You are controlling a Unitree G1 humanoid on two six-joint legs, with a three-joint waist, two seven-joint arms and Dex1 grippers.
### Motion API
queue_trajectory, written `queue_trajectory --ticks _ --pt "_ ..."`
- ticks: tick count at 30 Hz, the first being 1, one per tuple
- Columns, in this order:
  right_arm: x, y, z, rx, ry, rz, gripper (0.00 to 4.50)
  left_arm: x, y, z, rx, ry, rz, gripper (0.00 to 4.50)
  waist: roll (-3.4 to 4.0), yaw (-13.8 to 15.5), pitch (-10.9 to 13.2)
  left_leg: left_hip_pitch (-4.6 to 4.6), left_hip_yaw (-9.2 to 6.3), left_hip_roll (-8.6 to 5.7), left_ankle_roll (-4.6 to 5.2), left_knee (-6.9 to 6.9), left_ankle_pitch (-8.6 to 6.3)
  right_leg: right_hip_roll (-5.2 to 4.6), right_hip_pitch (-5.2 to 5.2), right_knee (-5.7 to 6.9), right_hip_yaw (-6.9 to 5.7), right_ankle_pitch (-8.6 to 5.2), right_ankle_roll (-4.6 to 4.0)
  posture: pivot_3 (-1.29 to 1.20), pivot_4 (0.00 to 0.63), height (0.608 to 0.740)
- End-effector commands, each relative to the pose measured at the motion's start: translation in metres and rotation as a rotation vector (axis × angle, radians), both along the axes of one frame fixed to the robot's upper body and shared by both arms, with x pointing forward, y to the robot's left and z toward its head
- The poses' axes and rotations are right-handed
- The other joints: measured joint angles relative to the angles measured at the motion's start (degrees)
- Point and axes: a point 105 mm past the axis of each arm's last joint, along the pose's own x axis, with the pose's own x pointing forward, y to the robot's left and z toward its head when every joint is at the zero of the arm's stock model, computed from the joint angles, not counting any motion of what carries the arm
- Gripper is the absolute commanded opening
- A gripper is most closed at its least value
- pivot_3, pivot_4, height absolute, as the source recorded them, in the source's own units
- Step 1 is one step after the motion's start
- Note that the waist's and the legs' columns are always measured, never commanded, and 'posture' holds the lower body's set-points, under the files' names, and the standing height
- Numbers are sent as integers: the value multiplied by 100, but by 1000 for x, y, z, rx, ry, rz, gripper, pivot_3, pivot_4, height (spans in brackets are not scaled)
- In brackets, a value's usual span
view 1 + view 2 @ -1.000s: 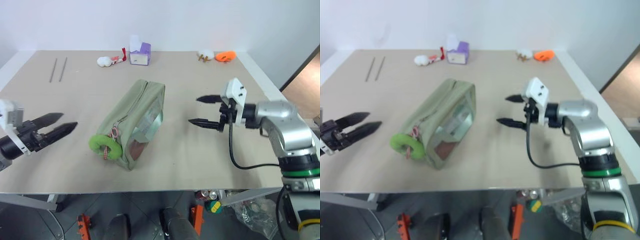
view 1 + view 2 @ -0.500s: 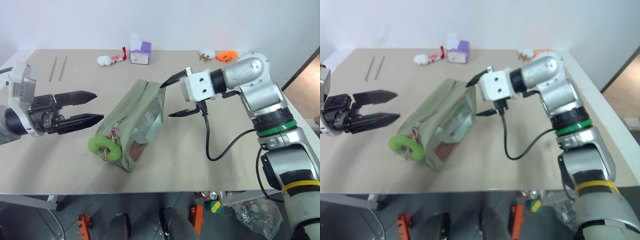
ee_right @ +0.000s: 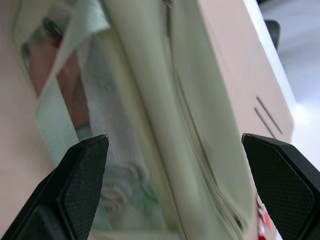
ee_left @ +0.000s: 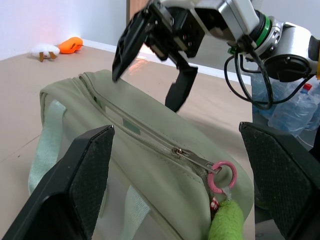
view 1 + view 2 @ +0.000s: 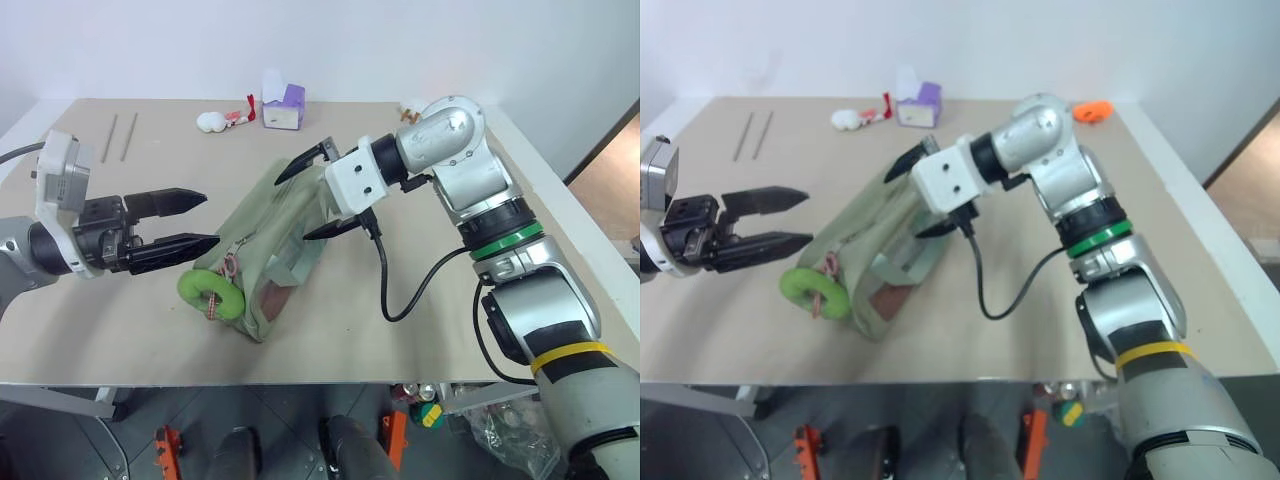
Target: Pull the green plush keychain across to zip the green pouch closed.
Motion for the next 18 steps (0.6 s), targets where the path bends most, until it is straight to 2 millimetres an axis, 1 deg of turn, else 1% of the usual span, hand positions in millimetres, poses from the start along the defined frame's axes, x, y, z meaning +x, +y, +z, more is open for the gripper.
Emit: queue_trajectory --ticks 1,5,9,18 --pt "-1 6 -11 18 22 12 4172 -6 -4 12 -18 -59 -17 4140 0 1 0 0 -3 0 0 0 0 0 0 1 -3 -1 -1 0 150 740" --pt "4 6 -24 29 52 -13 4172 -6 -4 13 -26 -64 -10 4140 0 0 0 -1 -7 0 -1 0 1 0 0 4 -7 -1 -3 0 150 740" --pt "9 0 -32 18 65 -45 4172 -6 -2 13 -42 -63 5 4140 0 -1 0 0 -12 0 -5 3 3 0 0 14 -13 -3 -6 0 150 740" --pt "15 -2 -23 46 55 -79 4172 -6 -4 13 -63 -60 6 4140 0 -1 0 3 -26 0 -8 5 5 0 0 32 -30 -9 -18 0 150 740"
